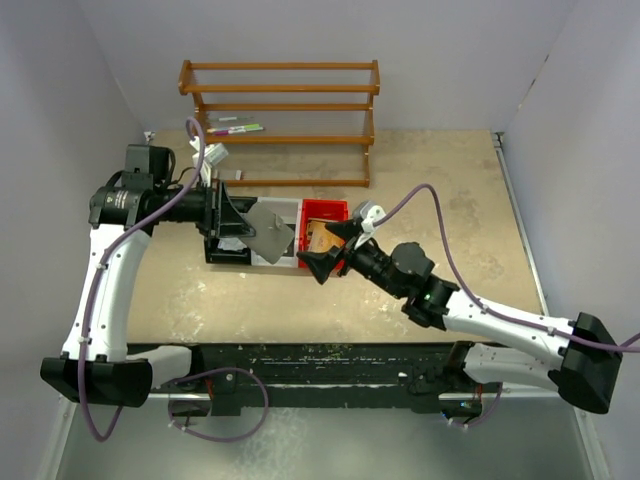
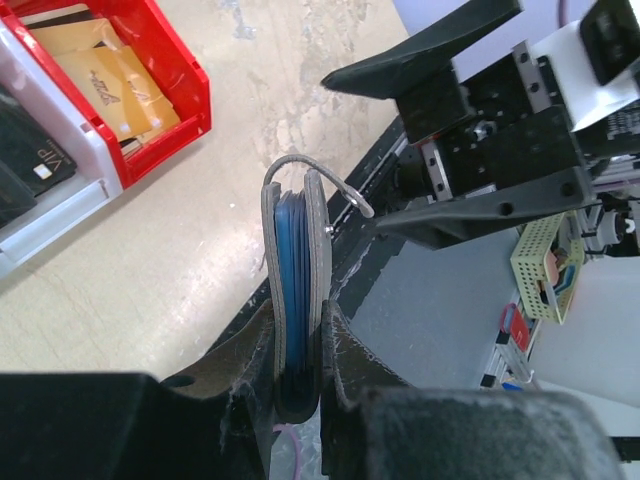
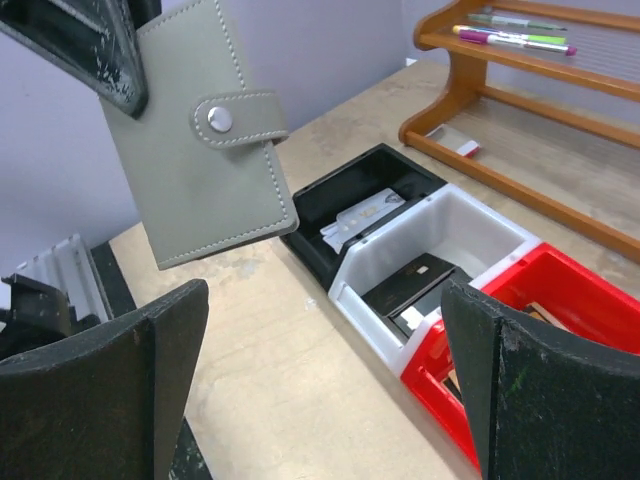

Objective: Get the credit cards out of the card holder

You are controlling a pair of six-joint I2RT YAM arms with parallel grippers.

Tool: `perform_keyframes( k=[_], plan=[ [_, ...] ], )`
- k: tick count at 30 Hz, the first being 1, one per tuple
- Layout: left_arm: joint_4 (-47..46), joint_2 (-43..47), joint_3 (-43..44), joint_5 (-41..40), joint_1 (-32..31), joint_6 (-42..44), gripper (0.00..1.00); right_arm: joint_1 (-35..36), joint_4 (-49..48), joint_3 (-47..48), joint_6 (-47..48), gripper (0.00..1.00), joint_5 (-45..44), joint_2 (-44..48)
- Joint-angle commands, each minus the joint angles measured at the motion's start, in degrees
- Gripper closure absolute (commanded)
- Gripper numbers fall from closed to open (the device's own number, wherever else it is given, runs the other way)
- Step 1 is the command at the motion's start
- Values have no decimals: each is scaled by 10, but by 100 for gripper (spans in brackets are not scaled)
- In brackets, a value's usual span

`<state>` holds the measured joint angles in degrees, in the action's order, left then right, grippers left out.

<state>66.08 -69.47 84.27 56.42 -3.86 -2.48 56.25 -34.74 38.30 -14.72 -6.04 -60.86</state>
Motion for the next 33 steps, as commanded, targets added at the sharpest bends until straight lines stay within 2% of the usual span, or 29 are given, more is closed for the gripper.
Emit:
perform_keyframes(
  k=[1,6,12,16,26,29,33],
  plan=[
    [-8,-4,28,64,0,-10,100,2,-125,12,25,1,66,-14],
    [-2,-2,33,123,0,-1,100,3,-161,47,49,0,66,-59],
    [12,0,36,155,0,17,100,2,-216,58,36,0,66,-89],
    [26,-3,41,169,0,30,100,2,-244,61,29,4,47,-103],
    [43,-1,41,185,0,44,100,2,-308,77,18,23,14,-123],
    [49,-1,41,185,0,51,100,3,-294,75,1,35,21,-115],
    [49,0,41,186,0,52,100,2,-298,71,-16,57,22,-109]
  ],
)
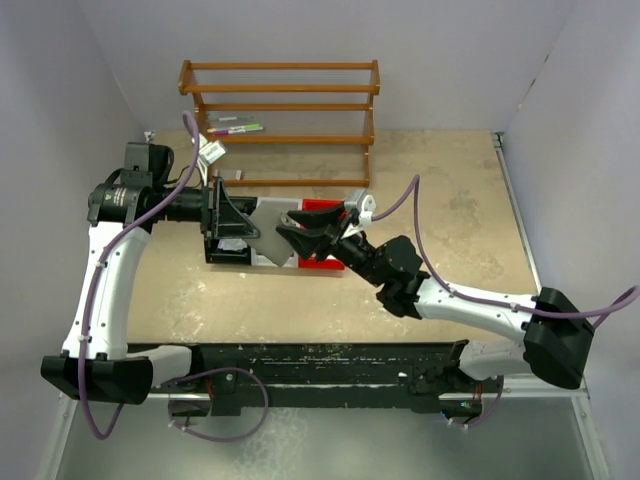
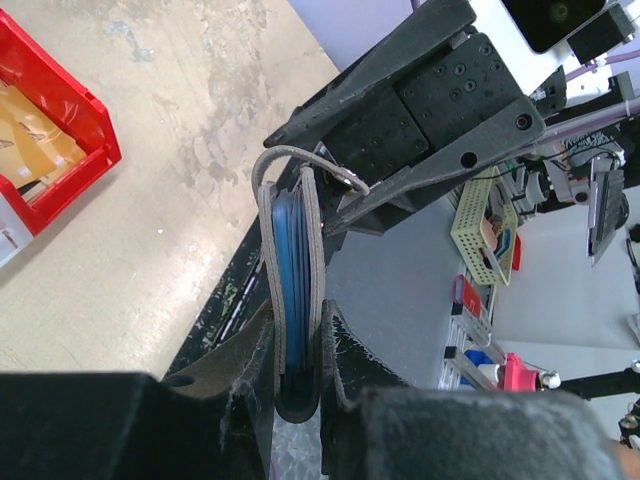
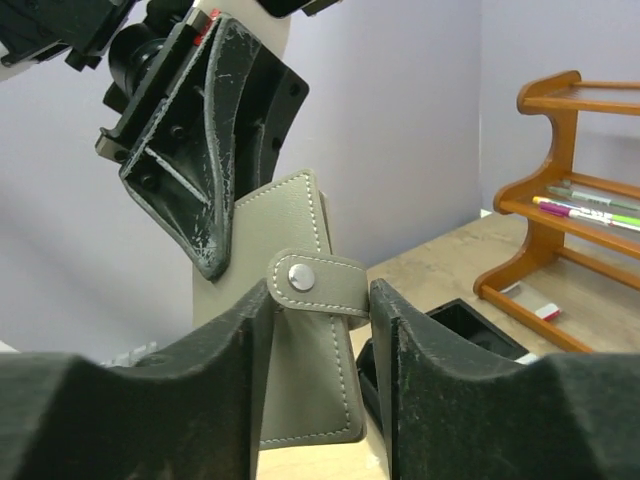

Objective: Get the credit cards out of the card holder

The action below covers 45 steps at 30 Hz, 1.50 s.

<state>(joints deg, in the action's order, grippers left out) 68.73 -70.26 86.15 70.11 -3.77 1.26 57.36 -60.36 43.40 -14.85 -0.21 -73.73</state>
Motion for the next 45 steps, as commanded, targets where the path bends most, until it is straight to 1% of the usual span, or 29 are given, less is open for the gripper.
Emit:
perform_keyframes(
  k=[1,5,8,9,12,15,18,24,27,30,32,33,37,38,40,41,43,45],
  plan=[
    [22,8,22,50,-1,13,100,-9,-43,20,-19,59,-38,20],
    [22,8,27,53,-1,12,100,-9,-47,10,-30,60,-55,32],
    [23,9,28,54,-1,12,100,-9,-48,-5,-35,55,-86,52],
    [23,9,27,55,-1,12,100,-9,-49,-9,-34,54,-90,58],
    [20,6,27,56,-1,11,100,-10,-40,-8,-32,55,-75,57],
    [17,4,28,57,-1,10,100,-10,-33,0,-41,56,-26,43],
    [13,3,28,56,-1,8,100,-10,-10,17,-50,48,29,23],
    [14,3,28,57,-1,9,100,-10,-5,10,-56,44,2,18],
    [17,4,28,58,-1,13,100,-10,-11,10,-51,45,-8,19],
    [20,5,28,60,-1,16,100,-12,-22,12,-55,51,-12,19],
    [22,6,28,61,-1,21,100,-14,-27,15,-59,60,-5,19],
    [23,6,28,61,-1,24,100,-15,-29,17,-60,66,-1,20],
    [32,5,25,56,-1,43,100,-16,-21,23,-65,96,13,29],
    [33,4,23,54,-1,47,100,-16,-18,23,-66,100,14,32],
    [35,5,21,46,-1,56,100,-16,-10,24,-70,100,16,41],
    [34,4,20,40,-1,60,97,-16,-4,26,-73,100,22,45],
    [34,6,16,31,-1,75,78,-18,19,39,-77,100,38,55],
    [36,8,14,19,-1,92,51,-19,52,57,-76,100,62,63]
  ],
)
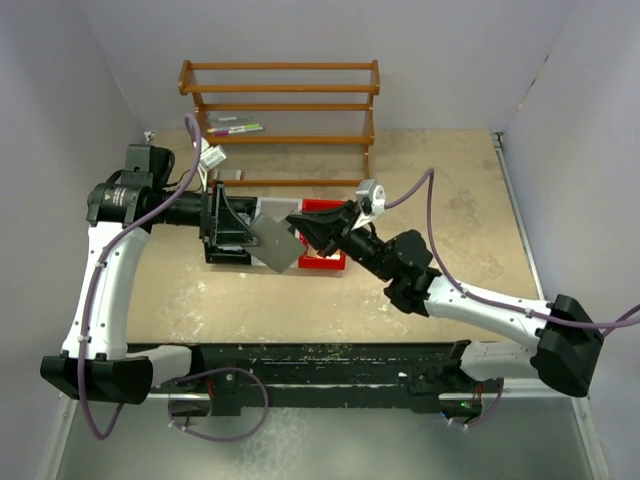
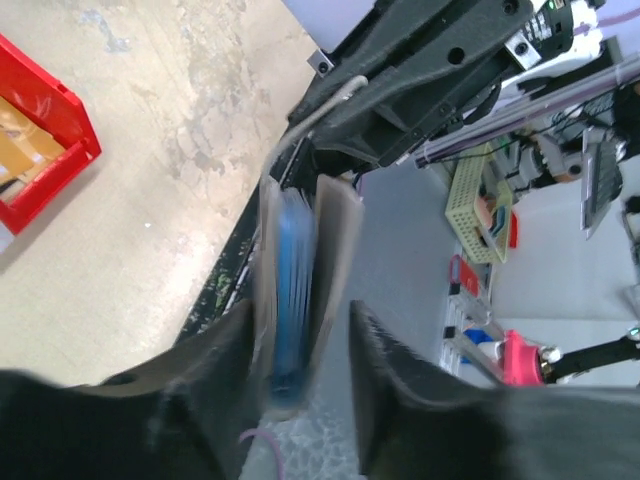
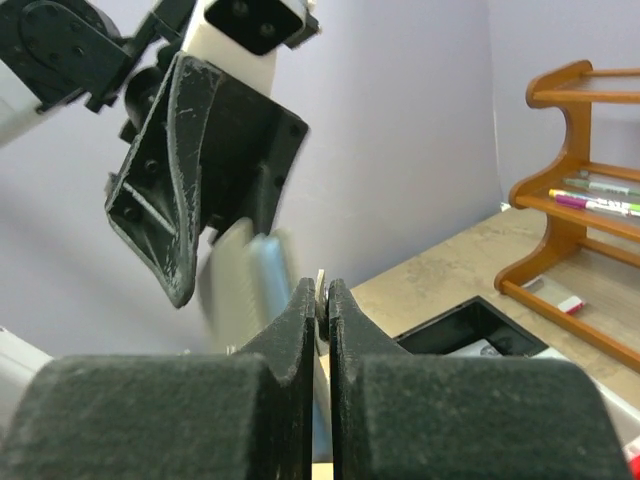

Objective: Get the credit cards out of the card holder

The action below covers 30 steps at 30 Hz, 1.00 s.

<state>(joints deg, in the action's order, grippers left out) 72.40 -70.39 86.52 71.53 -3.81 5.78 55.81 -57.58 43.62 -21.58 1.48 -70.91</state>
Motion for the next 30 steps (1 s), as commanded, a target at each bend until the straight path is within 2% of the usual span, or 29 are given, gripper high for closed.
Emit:
perform_keyframes(
  k=[1,3,5,9,13,15,19,24,30],
  plan=[
    [1,11,9,0,-1,55,42,-4,42,66,-7,100,58,38],
    [10,13,6,-2,-1,77,31,-4,95,94,-6,100,93,42],
    [12,18,-2,-3,-1,93,25,-4,144,124,-3,100,124,41],
    [5,35,-21,-16,-1,117,20,-4,218,178,2,100,165,40],
    [-24,66,-47,-34,-1,128,17,-4,277,211,10,100,153,41],
    [-50,91,-62,-50,-1,126,16,-4,299,231,34,100,130,39],
    [-107,147,-89,-70,-1,125,16,-3,322,255,23,100,128,31],
    [-189,183,-118,-89,-1,81,26,3,320,269,12,100,151,13],
    [-218,166,-127,-91,-1,50,34,18,343,295,8,100,138,-11]
  ],
)
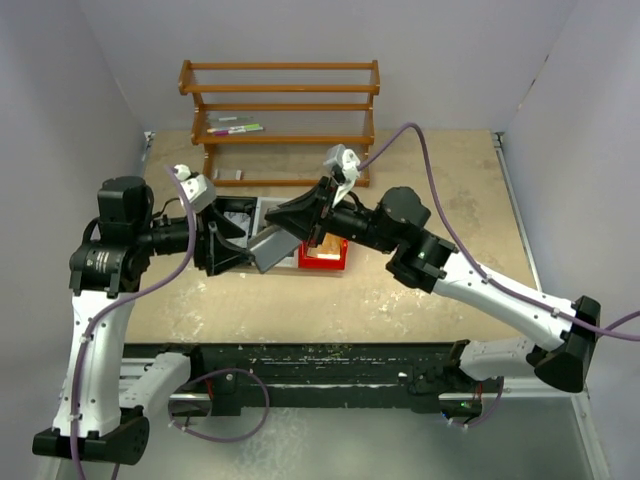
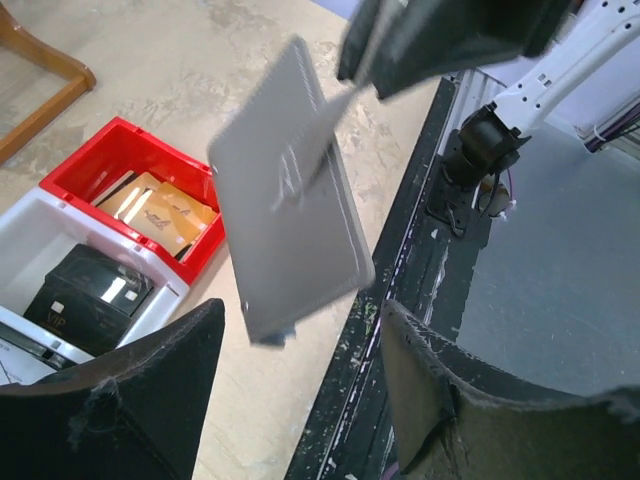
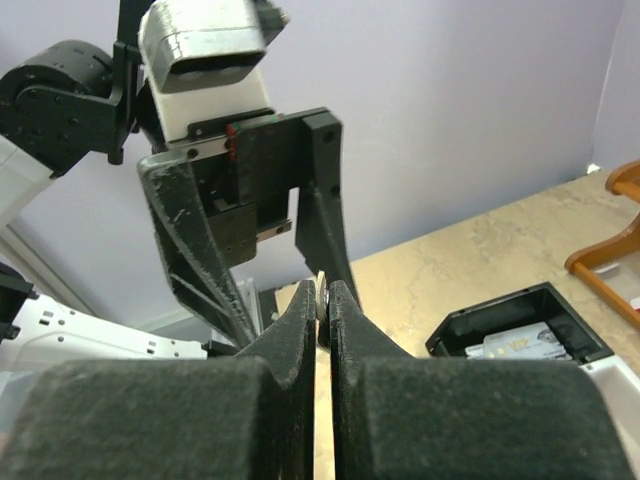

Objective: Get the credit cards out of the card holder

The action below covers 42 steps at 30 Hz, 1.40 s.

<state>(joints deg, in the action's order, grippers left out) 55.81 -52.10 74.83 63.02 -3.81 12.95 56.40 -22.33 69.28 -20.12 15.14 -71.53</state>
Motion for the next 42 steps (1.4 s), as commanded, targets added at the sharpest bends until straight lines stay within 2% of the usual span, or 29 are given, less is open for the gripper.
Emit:
perform_keyframes(
  k=[1,5,8,10,14,16,17,20,21,23,25,30,33,38,42],
  plan=[
    [-52,-18,-10,-5,-1,-24,34,16,-3,42,-7,100,-6,-8],
    [-54,-11,-18,-13,-1,-26,35,28,23,69,-8,100,-19,-22],
    [-54,-8,-21,-13,-1,-24,41,30,26,77,-17,100,-16,-28],
    [-53,-7,-22,-5,-1,-24,51,30,24,80,-23,100,-16,-32],
    [-59,-11,-21,13,-1,-38,83,31,31,89,-40,100,-4,-45],
    [-69,-11,-17,21,-1,-59,94,29,43,90,-53,100,28,-50],
    [-72,-13,-14,27,-1,-69,99,25,42,85,-56,94,34,-49],
    [-77,-19,-1,50,-1,-106,100,7,23,53,-63,67,39,-30],
    [-77,-23,6,58,-1,-118,100,0,10,34,-66,55,46,-18],
    [-77,-31,22,77,-1,-142,100,-15,-14,-1,-69,42,66,15],
    [-77,-42,42,99,-1,-175,100,-36,-40,-44,-80,34,95,49],
    [-123,-61,61,155,-1,-271,100,-77,-130,-188,-119,28,173,126],
    [-161,-59,60,175,-1,-321,100,-84,-157,-257,-130,28,188,159],
    [-201,-56,60,186,-1,-373,100,-88,-211,-316,-151,34,199,170],
    [-211,-57,58,186,-1,-389,100,-88,-243,-322,-164,39,210,147]
  ],
)
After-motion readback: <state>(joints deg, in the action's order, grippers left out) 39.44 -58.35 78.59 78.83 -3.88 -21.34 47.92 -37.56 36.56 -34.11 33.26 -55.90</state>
